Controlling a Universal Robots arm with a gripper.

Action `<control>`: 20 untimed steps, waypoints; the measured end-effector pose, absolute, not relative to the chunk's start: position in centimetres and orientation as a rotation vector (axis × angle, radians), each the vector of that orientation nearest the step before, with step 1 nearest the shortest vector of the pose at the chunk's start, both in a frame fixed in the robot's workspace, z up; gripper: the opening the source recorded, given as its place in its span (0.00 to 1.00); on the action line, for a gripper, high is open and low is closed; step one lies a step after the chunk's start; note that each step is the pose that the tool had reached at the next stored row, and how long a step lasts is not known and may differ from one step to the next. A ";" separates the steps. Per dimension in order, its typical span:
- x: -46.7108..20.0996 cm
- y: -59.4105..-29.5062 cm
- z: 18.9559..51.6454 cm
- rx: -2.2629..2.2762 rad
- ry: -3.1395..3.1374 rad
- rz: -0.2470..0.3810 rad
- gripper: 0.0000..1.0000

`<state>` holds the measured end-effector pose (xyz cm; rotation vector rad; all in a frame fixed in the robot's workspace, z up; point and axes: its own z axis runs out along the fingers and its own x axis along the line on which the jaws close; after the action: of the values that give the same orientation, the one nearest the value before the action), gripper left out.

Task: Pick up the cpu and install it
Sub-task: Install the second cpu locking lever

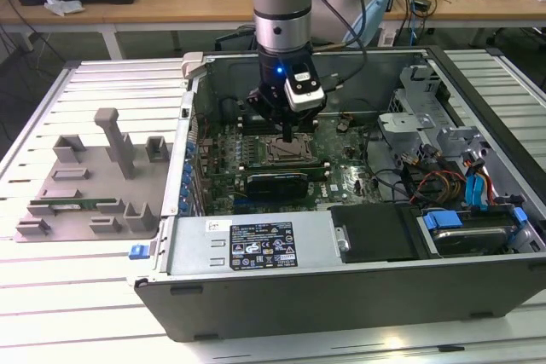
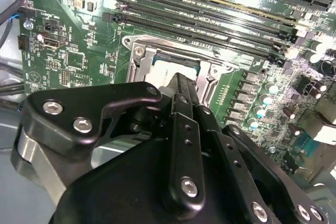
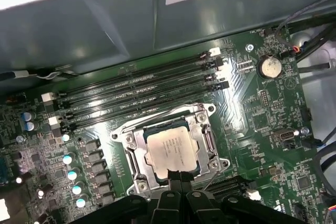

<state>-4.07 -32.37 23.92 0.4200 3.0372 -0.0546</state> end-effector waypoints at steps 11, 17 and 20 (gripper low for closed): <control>-3.5 -32.8 24.0 0.394 3.040 -0.057 0.11; -3.5 -33.2 24.0 0.354 3.044 -0.059 0.11; -3.5 -33.5 24.0 0.316 3.048 -0.060 0.11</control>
<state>-3.47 -33.49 24.03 0.3155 3.0476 -0.0599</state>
